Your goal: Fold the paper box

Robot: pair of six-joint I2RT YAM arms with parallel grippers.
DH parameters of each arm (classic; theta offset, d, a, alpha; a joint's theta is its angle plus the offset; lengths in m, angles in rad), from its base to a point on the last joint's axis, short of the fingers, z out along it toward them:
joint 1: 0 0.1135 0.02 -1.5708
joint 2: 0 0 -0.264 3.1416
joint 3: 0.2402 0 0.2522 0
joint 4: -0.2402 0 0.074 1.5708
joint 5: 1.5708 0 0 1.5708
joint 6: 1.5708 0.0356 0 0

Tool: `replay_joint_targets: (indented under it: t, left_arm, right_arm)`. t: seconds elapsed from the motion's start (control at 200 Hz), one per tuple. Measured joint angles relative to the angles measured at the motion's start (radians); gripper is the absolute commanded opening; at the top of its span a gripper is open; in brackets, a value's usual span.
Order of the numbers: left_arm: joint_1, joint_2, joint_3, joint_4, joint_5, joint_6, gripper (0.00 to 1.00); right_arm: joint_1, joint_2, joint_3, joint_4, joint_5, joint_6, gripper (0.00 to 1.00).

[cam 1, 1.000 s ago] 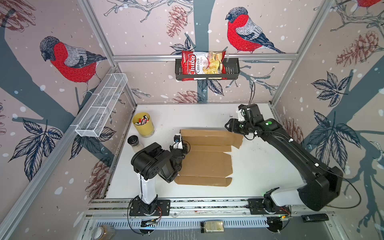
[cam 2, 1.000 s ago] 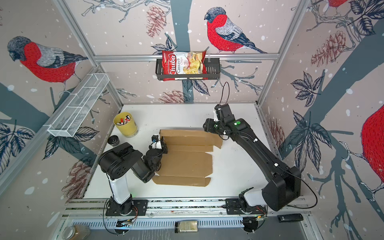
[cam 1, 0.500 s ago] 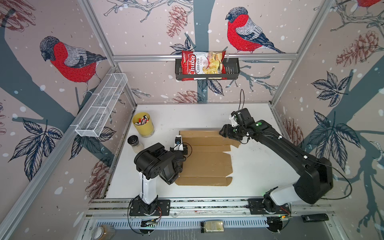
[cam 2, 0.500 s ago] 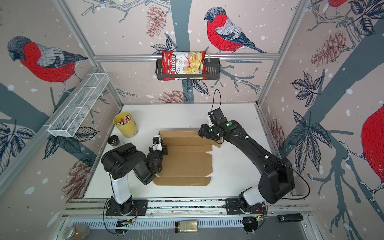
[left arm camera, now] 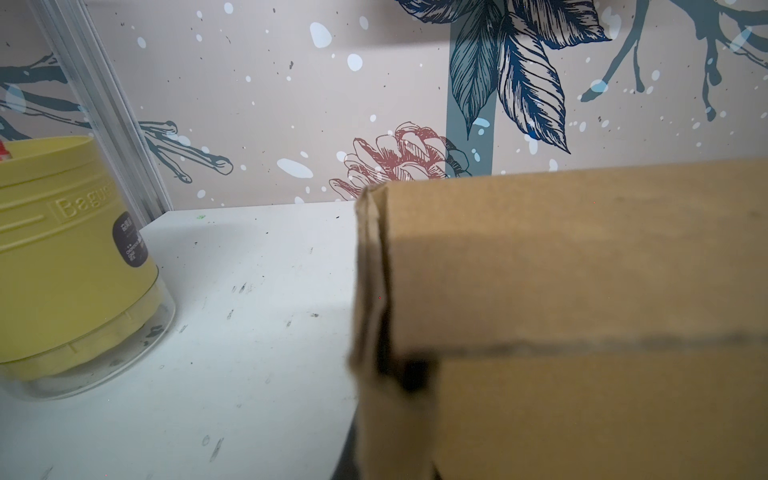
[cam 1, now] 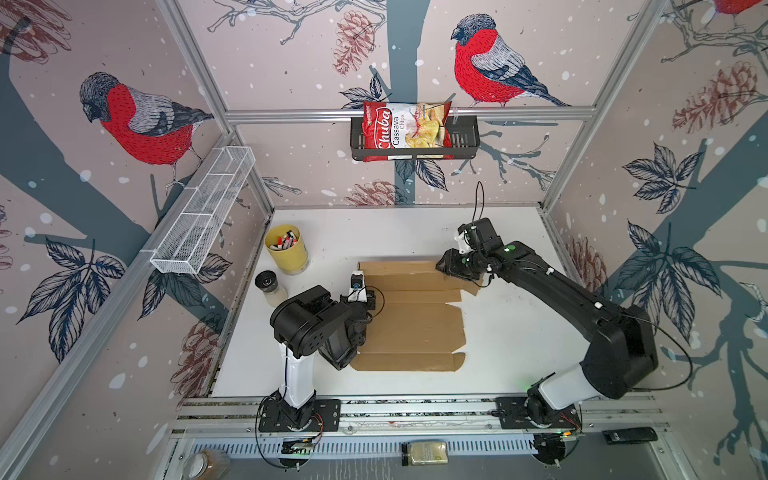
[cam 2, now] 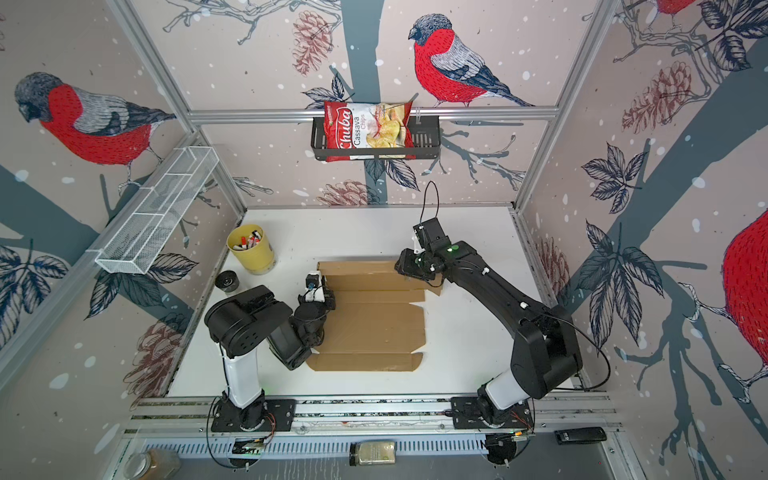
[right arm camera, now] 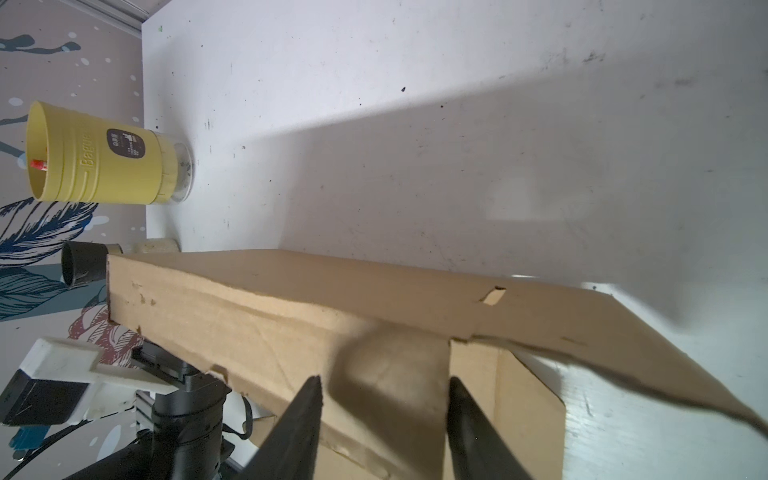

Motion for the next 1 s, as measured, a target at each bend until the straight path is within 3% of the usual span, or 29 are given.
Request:
replay_joint_targets:
  t: [0.18,0.385,0.56,0.745,0.901,1.001]
  left_arm:
    - [-0.001,0.001,-0.001,0.0,0.0,-0.005,0.0]
    - [-0.001,-0.014,-0.007,-0.008,-0.034,-0.024,0.0]
    - [-0.001,-0.05,-0.009,-0.031,-0.053,-0.051,0.0]
    - [-0.001,-0.07,-0.002,-0.044,-0.067,-0.051,0.0]
    - [-0.001,-0.074,0.004,-0.056,-0.066,-0.03,0.0]
    - [-0.001,-0.081,0.006,-0.077,-0.064,-0.03,0.0]
  right_arm:
    - [-0.009,-0.005,-0.024,0.031,-0.016,0.004,0.42]
    - [-0.045,-0.021,-0.023,0.047,-0.053,-0.007,0.6]
    - [-0.156,-0.111,-0.047,0.066,-0.121,-0.057,0.63]
    - [-0.28,-0.272,-0.304,0.174,-0.16,-0.076,0.53]
    - [-0.269,-0.364,-0.539,0.291,-0.148,-0.047,0.47]
    - [-0.204,-0.412,-0.636,0.387,-0.1,-0.021,0.47]
